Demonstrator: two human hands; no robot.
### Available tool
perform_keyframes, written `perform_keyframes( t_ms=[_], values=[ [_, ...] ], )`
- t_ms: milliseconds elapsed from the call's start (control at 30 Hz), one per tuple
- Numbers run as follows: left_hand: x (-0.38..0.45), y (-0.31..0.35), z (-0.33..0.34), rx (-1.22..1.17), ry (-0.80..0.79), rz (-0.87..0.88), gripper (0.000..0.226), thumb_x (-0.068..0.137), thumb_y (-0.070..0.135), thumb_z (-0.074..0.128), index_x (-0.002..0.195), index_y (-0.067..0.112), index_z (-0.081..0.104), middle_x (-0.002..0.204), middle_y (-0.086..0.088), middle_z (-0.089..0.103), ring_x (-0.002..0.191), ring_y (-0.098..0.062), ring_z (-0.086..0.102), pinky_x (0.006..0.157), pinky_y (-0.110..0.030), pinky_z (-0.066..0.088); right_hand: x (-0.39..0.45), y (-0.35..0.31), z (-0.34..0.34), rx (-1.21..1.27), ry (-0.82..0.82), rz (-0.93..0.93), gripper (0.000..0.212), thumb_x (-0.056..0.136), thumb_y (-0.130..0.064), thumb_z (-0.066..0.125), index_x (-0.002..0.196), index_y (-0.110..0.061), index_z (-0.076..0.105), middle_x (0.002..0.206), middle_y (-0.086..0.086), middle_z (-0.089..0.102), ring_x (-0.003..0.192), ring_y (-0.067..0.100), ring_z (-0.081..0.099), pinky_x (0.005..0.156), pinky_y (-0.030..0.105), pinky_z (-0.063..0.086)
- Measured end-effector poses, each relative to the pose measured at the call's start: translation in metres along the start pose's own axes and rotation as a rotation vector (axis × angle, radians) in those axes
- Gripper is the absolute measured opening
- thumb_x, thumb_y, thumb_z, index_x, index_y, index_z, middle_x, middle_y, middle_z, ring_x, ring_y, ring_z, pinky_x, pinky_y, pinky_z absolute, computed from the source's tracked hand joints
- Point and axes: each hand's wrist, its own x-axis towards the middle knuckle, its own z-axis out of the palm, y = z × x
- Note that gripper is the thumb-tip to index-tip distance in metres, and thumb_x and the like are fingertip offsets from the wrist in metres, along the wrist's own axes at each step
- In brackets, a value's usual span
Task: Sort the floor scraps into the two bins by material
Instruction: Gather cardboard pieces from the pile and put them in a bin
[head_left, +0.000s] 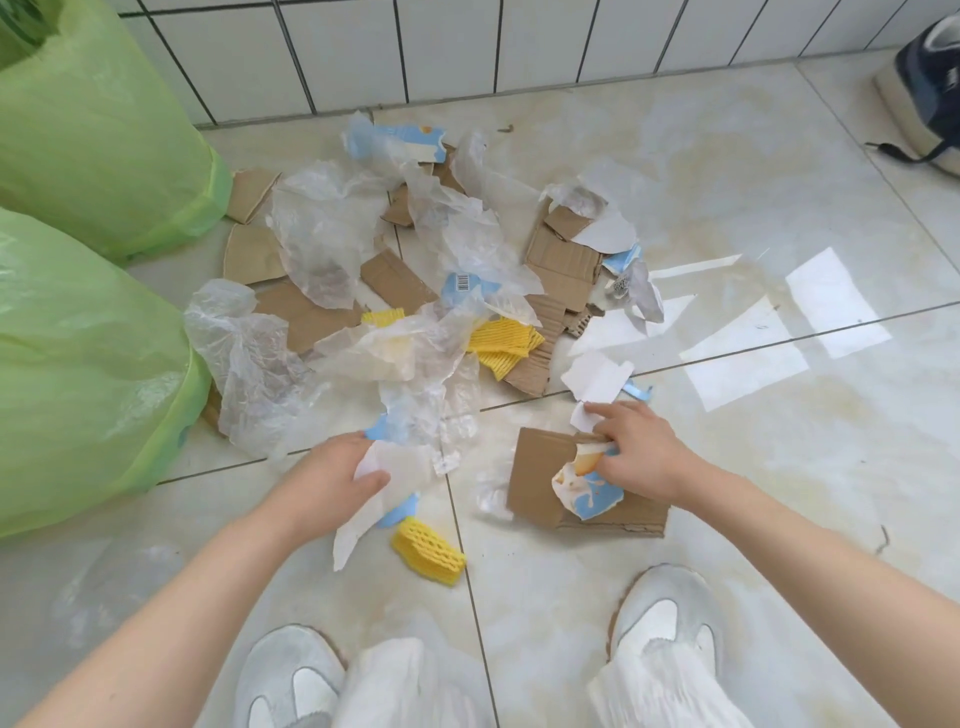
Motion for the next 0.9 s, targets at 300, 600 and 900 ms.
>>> perform_keyframes(
  t_ms=[300, 600, 900],
  values=[
    [-0.006, -0.011, -0.006, -0.380, 0.281, -0.363, 0.013, 0.084, 0.017, 0.065, 0.094, 0.010, 0.070, 0.096, -0.011, 0.070, 0.092, -0.030, 0.064, 0.081, -0.038, 0.049, -0.013, -0.013, -0.003, 0.072, 0.120, -0.004, 0.063, 0.055, -0.030, 0.040, 0.107, -0.002, 0.061, 0.110, 0.010, 0.064, 0.114, 0.033, 0.045, 0.093, 0.044, 0.043],
    [0.002, -0.011, 0.029, -0.113, 0.219, -0.460, 0.040, 0.084, 0.027, 0.063, 0.122, 0.016, 0.055, 0.127, -0.009, 0.045, 0.123, -0.029, 0.038, 0.089, -0.030, 0.032, 0.024, -0.006, -0.018, -0.228, -0.020, 0.067, 0.059, 0.077, -0.029, 0.057, 0.133, -0.019, 0.042, 0.157, -0.001, 0.018, 0.141, 0.034, 0.010, 0.111, 0.047, 0.018],
    [0.001, -0.014, 0.028, -0.333, 0.260, -0.527, 0.039, 0.078, 0.019, 0.071, 0.114, 0.010, 0.060, 0.115, -0.011, 0.063, 0.109, -0.033, 0.055, 0.087, -0.036, 0.046, 0.017, -0.009, -0.015, -0.221, 0.148, -0.084, 0.043, 0.081, -0.030, 0.061, 0.124, -0.023, 0.055, 0.121, -0.002, 0.045, 0.123, 0.028, 0.029, 0.100, 0.042, 0.025]
  ],
)
